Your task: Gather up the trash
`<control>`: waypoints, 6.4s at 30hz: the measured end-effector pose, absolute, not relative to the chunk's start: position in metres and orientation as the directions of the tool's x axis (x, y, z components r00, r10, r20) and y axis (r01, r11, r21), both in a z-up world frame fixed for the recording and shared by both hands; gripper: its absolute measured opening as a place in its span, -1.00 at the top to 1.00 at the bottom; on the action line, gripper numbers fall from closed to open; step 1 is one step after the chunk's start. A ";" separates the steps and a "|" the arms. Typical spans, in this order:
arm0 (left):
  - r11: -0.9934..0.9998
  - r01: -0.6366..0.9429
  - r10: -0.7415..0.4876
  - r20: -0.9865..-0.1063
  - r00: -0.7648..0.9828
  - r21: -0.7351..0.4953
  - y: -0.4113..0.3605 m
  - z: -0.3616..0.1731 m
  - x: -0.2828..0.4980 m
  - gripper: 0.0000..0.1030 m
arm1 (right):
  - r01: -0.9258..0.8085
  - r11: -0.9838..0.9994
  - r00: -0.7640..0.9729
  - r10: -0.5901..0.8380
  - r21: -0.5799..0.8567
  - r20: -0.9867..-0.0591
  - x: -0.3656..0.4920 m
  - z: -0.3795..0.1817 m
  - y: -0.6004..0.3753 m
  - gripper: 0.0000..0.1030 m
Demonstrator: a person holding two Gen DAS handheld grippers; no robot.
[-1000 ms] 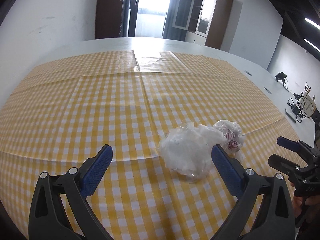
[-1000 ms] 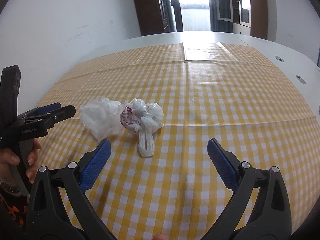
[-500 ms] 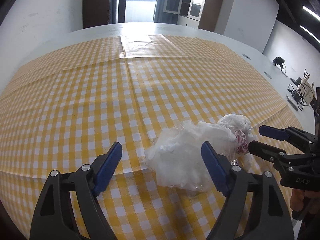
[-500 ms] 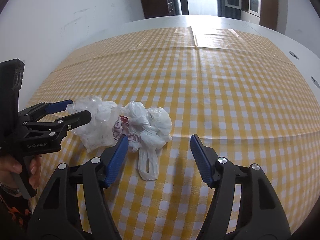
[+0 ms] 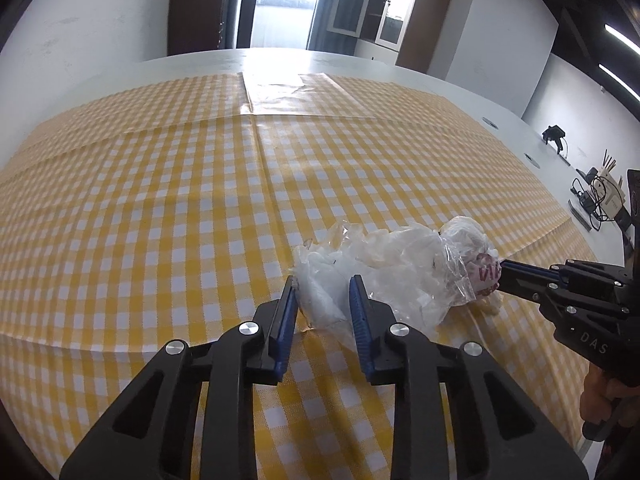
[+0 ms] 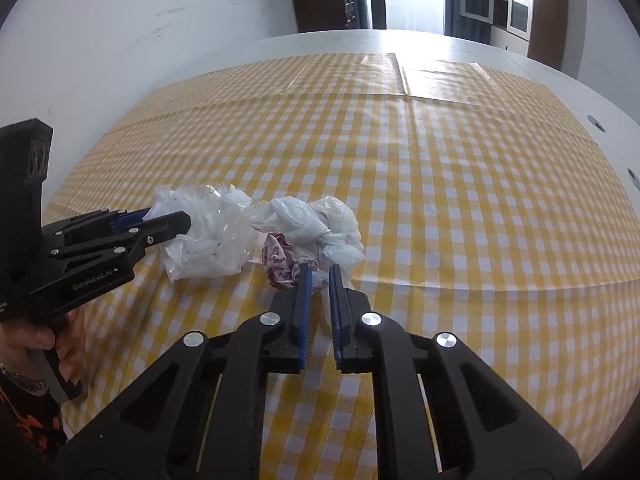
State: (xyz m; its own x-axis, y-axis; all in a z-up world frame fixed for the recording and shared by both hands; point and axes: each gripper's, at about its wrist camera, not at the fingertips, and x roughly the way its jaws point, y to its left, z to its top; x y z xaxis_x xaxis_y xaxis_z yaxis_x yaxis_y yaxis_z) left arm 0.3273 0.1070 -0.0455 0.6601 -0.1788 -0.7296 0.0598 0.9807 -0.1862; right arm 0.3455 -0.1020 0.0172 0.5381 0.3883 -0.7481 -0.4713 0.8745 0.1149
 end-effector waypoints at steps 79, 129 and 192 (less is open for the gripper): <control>0.949 0.123 -0.269 -0.547 0.792 -0.289 0.053 -0.014 0.031 0.62 | -0.563 0.822 0.658 0.512 0.092 -0.552 0.059 0.008 -0.197 0.52; 0.965 -0.144 -0.171 -0.944 0.283 -0.218 0.041 -0.333 0.134 0.62 | -0.372 0.914 0.155 0.230 0.159 -0.961 0.160 -0.336 -0.143 0.51; 0.972 -0.072 -0.200 -0.944 0.262 -0.225 0.051 -0.316 0.116 -0.89 | -0.370 0.891 0.205 0.354 0.263 -0.913 0.138 -0.298 -0.190 -0.84</control>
